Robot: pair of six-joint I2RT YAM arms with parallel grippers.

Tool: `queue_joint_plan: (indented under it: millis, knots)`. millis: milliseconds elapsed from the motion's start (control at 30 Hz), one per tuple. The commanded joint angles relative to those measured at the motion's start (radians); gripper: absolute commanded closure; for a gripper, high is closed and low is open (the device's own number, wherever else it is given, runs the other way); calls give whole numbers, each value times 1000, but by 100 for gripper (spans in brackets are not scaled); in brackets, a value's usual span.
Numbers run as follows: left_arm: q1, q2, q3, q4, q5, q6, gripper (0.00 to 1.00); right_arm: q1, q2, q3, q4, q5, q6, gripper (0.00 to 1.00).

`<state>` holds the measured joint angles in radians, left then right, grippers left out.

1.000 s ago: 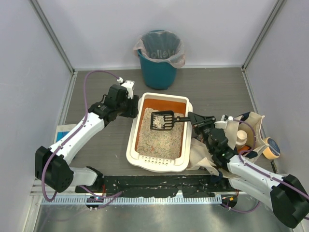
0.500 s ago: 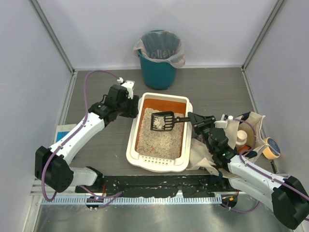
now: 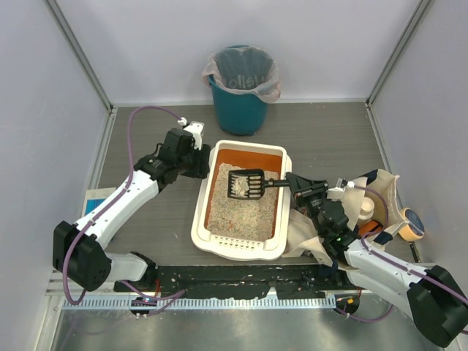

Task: Clean the litter box

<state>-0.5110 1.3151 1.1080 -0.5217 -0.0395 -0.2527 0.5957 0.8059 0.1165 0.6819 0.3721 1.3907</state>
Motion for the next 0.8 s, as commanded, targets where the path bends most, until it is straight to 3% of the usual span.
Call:
queue_joint_plan:
  millis: [0, 133, 467, 767]
  knots:
    - [-14, -30, -2, 15, 13, 7, 40, -11, 52, -19, 147, -59, 17, 99]
    - [-17, -27, -4, 14, 13, 6, 40, -11, 13, -12, 134, -15, 51, 99]
    - [-20, -34, -2, 15, 7, 6, 39, -11, -244, 101, -244, 57, -2, 99]
    - [-26, -30, -5, 15, 4, 4, 39, -14, -258, 149, -269, 60, -10, 99]
